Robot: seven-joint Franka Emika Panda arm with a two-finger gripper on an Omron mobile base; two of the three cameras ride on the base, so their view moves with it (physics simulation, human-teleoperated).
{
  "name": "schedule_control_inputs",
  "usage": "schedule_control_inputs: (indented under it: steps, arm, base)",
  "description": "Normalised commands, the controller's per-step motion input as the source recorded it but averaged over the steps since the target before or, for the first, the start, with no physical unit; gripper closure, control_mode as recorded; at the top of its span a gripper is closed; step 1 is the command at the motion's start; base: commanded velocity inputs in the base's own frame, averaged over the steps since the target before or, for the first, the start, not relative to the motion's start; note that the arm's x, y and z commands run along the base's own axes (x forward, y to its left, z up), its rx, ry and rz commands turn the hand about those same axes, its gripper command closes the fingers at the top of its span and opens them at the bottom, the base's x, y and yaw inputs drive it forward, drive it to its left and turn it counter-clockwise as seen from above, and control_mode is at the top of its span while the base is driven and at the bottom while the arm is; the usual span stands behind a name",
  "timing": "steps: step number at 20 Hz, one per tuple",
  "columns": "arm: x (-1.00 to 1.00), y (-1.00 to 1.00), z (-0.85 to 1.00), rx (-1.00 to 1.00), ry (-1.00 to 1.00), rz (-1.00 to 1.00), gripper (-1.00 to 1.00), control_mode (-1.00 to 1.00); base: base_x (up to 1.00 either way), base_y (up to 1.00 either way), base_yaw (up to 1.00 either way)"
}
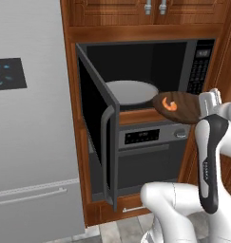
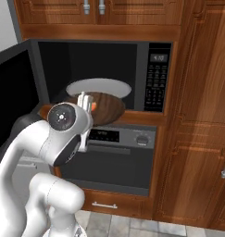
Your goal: Remove the tangerine from the bowl and place it on the small plate. Then place the bowl with only the shrimp in the microwave, close the door, and press the start button to microwave the shrimp.
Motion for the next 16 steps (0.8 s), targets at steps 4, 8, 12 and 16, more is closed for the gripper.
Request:
schedule_control_inputs:
  steps: [4, 8, 12, 16]
  arm:
    - [0.75, 0.46, 0.0, 0.0, -0.02, 0.0, 1.0, -1.0]
    - [0.85, 0.31, 0.18, 0.0, 0.13, 0.0, 1.0, -1.0]
    - [0.81, 0.25, 0.02, 0.0, 0.04, 0.0, 1.0, -1.0]
    - [0.69, 0.07, 0.0, 0.0, 0.05, 0.0, 1.0, -1.0]
  base:
    - [0.0, 0.0, 0.0]
    - [0.0, 0.0, 0.0]
    - [0.0, 0.0, 0.0]
    - [0.0, 0.0, 0.0]
